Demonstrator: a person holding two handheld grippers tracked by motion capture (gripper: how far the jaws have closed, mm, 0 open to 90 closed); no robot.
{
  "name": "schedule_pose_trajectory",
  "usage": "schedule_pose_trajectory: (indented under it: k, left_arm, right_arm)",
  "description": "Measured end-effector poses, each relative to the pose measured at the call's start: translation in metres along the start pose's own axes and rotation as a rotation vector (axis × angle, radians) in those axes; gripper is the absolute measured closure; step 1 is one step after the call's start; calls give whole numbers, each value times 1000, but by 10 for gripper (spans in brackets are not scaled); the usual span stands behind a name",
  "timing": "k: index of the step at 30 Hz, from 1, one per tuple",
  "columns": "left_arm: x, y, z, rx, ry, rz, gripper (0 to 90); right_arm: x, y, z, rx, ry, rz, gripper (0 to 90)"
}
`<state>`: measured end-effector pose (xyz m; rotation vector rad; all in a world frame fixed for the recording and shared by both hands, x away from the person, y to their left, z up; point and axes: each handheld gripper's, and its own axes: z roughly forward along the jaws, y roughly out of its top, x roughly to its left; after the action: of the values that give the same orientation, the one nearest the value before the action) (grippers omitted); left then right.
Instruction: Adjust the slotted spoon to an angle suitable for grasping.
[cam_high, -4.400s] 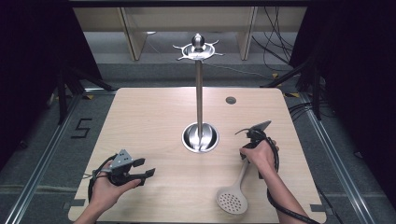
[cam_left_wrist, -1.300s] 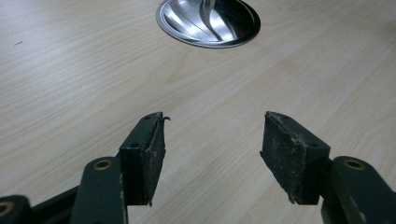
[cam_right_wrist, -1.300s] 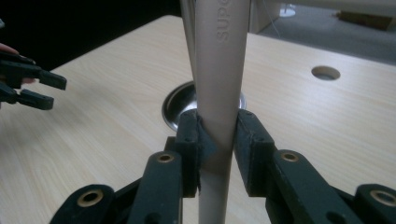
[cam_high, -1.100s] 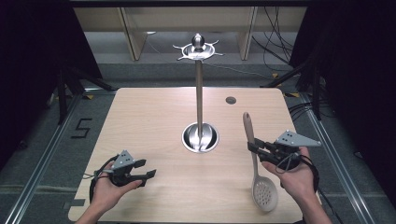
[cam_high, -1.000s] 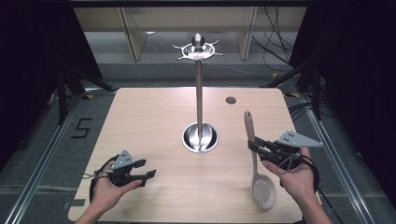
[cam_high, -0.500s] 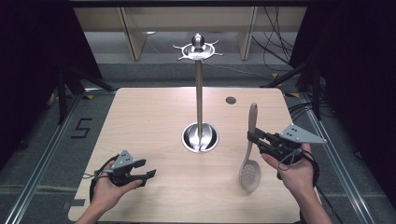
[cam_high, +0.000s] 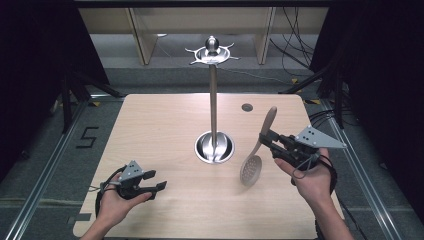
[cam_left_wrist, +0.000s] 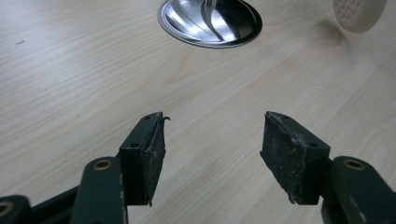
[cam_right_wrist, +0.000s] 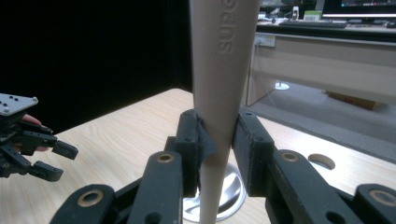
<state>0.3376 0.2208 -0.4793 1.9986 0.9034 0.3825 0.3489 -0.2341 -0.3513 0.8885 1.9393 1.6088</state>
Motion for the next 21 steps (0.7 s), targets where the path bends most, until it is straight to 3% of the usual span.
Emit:
schedule_pose_trajectory:
  k: [2,4,5,6,10,12,13,15,18,19,21]
  left_arm:
    - [-1,0,1,-12,-5,-19,386]
    - [-1,0,1,-17,-2,-20,386]
    - [0,0,0,-2,-1,1,386]
    - [-1,0,0,-11,-2,-11,386]
    - [0,1,-1,-1,-6,0,387]
    - [-2,2,-1,-22,-2,-11,387]
    - [-2,2,-1,-22,-2,-11,387]
    - [-4,4,-1,-34,-8,-13,388]
    - [-7,11,-3,-60,-4,11,388]
    - [-9,19,-5,-89,-8,27,388]
    - [-12,23,-6,-98,-5,24,388]
  right_arm:
    - [0,2,1,-14,2,-35,732]
    - [4,4,2,-15,13,-28,732]
    - [4,5,2,-18,7,-38,732]
    - [7,6,2,-15,2,-18,732]
    - [10,7,1,-30,-3,-34,732]
    - [12,9,1,-32,-4,-43,732]
    - [14,9,1,-23,5,-25,732]
    - [13,10,1,-36,-9,-52,732]
    - [17,9,2,-27,8,-29,732]
    - [17,9,3,-35,-6,-54,732]
    - [20,8,4,-23,-5,-55,732]
